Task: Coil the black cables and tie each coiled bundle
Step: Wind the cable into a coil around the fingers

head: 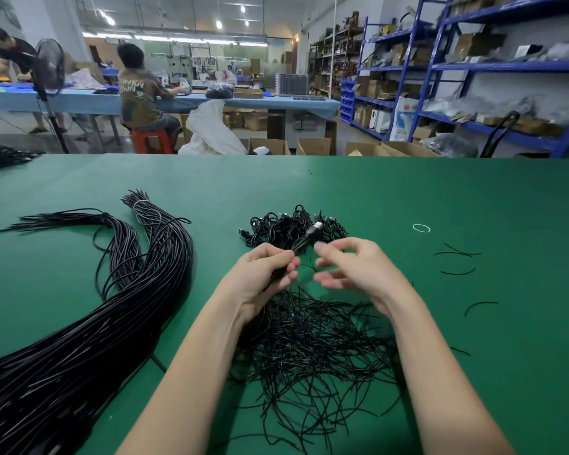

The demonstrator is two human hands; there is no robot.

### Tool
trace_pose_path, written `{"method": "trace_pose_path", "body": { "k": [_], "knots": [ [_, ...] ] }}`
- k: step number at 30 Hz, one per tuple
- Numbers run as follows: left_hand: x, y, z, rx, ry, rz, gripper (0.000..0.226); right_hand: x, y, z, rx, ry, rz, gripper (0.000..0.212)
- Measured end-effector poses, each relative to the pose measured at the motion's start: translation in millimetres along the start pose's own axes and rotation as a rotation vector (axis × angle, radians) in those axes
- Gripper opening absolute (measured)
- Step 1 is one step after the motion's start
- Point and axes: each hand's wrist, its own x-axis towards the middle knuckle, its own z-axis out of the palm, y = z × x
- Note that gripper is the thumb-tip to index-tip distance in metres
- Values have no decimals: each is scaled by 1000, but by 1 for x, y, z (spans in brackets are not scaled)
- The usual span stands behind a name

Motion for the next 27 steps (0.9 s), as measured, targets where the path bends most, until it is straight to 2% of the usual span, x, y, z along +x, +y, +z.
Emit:
{"method": "trace_pose_path", "body": {
  "k": [2,4,6,11,14,18,22,25,27],
  "knots": [
    [3,2,-6,-125,60,3,14,-2,3,-3,-498,-64,-43,24],
    [4,2,-9,-200,103,18,13,-6,5,5,-772,-138,-17,24],
    [3,2,-10,-241,128,28,11,-8,5,16,-860,-155,37,25],
    [-2,5,-10,-307,121,6,10,-12,-1,22,-1018,-95,17,14],
    [-4,6,-9,-306,122,-15,9,-14,-4,19,-1045,-150,51,14],
    [-6,7,-8,-315,139,-28,7,-14,-5,15,-1063,-191,27,3],
    [-5,7,-8,-335,136,-21,7,-12,-10,-6,-855,-158,-45,9],
    [-4,6,-9,-334,122,-1,7,-13,-12,-12,-658,-193,-162,9],
    [-2,3,-6,-293,111,29,9,-11,-11,-5,-442,-105,-269,8]
  ]
}}
